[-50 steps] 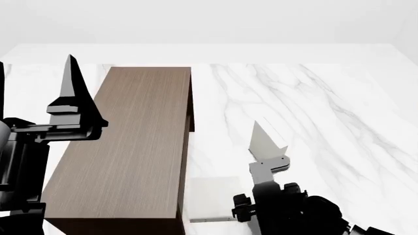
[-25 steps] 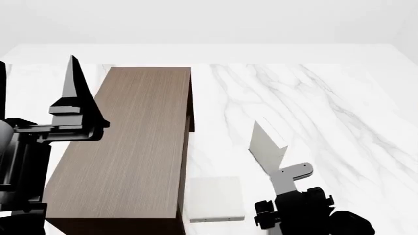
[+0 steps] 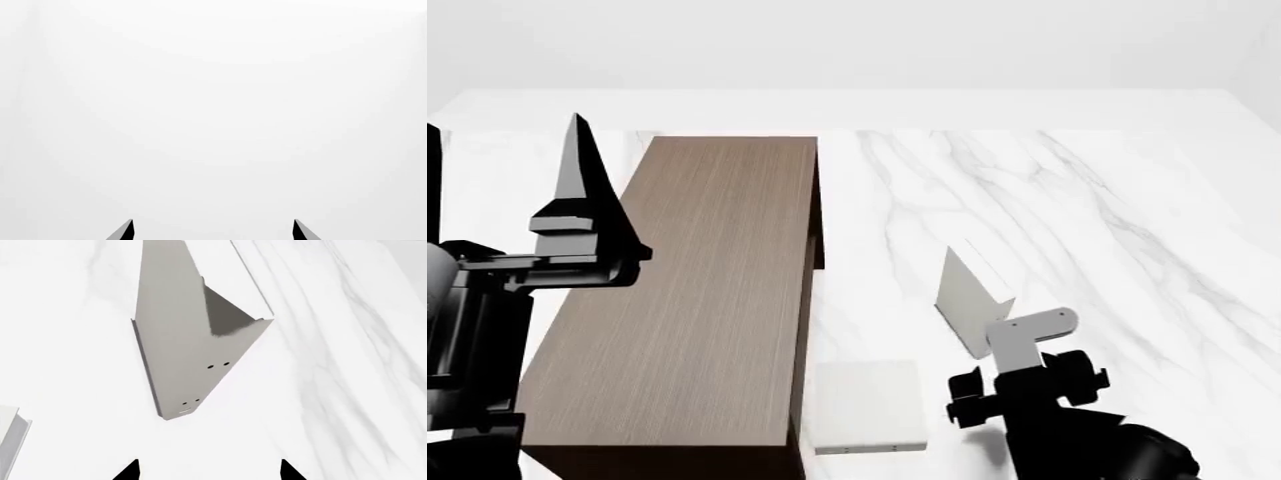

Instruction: Pick up the book on the right and place it under the cabinet shelf.

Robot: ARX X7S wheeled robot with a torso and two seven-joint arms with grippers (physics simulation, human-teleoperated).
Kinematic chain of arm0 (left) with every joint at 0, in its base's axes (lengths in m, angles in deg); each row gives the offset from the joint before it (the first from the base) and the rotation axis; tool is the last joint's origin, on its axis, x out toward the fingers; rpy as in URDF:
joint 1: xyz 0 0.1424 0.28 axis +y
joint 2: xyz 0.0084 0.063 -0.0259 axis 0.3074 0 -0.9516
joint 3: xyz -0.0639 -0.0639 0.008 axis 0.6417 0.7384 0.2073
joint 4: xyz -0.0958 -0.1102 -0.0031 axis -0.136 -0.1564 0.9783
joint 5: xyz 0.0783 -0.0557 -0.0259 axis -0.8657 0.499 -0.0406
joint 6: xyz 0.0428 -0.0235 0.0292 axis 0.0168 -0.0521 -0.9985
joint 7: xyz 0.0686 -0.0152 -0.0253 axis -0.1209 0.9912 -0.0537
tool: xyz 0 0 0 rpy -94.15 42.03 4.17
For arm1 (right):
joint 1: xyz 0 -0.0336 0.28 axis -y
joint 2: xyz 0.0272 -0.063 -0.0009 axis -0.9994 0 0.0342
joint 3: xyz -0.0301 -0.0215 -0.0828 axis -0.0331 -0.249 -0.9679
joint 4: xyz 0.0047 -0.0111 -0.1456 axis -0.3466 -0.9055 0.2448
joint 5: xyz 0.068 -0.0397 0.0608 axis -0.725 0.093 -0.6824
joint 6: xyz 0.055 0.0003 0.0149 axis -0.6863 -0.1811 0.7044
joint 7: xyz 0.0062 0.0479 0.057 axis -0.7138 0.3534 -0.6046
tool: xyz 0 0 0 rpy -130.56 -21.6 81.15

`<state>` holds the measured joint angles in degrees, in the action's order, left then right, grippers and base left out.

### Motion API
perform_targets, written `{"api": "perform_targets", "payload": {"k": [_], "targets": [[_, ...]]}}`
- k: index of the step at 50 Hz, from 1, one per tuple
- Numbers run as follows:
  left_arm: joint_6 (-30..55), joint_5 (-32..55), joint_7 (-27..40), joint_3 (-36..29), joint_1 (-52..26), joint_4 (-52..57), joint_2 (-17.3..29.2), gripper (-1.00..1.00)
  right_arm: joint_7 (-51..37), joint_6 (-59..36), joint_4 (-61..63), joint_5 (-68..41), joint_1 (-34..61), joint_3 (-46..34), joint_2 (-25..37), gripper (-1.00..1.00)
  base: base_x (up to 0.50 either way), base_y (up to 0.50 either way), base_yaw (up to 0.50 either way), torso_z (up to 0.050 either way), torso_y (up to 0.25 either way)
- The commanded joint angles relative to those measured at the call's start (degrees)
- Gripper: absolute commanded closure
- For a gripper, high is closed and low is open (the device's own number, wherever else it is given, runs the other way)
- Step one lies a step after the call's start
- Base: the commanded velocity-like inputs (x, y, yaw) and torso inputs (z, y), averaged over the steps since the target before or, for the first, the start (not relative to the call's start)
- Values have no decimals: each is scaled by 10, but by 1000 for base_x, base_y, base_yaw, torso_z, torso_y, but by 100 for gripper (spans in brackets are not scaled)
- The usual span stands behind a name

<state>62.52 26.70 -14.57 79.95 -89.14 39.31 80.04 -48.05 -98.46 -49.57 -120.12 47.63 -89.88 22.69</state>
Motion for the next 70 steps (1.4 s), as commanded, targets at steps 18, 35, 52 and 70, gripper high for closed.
{"api": "perform_targets", "payload": {"k": [18,35,52,70], "targets": [[-3,-3,3,-7,-2,-3,3,-100,46,11,-40,35,1,-23,-49,-100,0,0,0,0,0],[-6,-3,5,-9,0,-3,6,-100,70,23,-82,44,-6,-27,-74,-100,0,0,0,0,0],[-9,-4,6,-12,-1,-6,7,-100,95,22,-117,57,-5,-39,-104,-100,0,0,0,0,0],[-11,-4,7,-15,-1,-9,9,-100,127,24,-174,68,-2,-48,-137,-100,0,0,0,0,-2]]}}
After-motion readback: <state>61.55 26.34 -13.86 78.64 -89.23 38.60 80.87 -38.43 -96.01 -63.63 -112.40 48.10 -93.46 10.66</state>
